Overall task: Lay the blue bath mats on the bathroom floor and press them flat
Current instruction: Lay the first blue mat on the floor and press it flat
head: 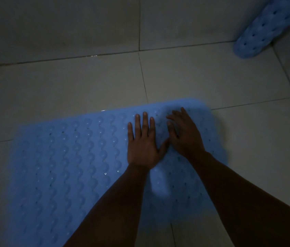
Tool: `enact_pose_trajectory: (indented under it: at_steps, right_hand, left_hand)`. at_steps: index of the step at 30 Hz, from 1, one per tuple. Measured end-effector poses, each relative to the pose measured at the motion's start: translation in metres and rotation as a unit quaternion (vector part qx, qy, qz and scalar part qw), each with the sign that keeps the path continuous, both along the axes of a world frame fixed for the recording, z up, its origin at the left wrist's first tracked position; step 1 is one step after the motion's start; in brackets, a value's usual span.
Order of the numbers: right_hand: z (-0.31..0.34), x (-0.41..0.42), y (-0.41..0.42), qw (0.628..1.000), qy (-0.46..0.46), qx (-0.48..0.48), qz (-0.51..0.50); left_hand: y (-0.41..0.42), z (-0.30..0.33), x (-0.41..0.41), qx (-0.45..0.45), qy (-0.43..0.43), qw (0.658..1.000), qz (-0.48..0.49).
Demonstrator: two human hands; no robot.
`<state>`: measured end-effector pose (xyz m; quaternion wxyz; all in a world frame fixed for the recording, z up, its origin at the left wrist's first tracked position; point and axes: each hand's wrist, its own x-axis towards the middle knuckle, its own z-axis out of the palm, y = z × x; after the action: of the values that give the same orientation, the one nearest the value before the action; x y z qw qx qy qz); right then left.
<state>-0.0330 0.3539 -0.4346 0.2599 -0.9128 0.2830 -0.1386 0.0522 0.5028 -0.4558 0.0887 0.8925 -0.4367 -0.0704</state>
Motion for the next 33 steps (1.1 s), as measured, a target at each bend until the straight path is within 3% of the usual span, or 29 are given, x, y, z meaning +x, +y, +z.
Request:
enact_pose_trajectory:
  at_steps: [12,19,23,28,33]
  right_hand:
    - [-0.002,0.005,-0.027,0.999,-0.043,-0.011,0.006]
    - [-0.001,-0.001,-0.024,0.999,-0.033,-0.019,0.029]
    - [0.008,0.010,-0.023,0.995,0.015,-0.055,0.085]
    - [0.000,0.027,-0.003,0.984,0.118,-0.066,0.117]
    - [-0.021,0.023,0.018,0.971,0.188,-0.128,0.079]
  left_hand:
    - [-0.003,0.004,-0.002,0.024,-0.001,0.999,0.021]
    - [-0.013,0.032,0.007,-0.003,0.084,0.993,0.079]
    - [-0.033,0.080,0.047,0.066,0.105,0.986,0.113]
    - [-0.028,0.079,0.060,0.031,0.041,0.996,0.074]
    - [-0.010,0.050,0.043,-0.013,0.002,0.998,0.064]
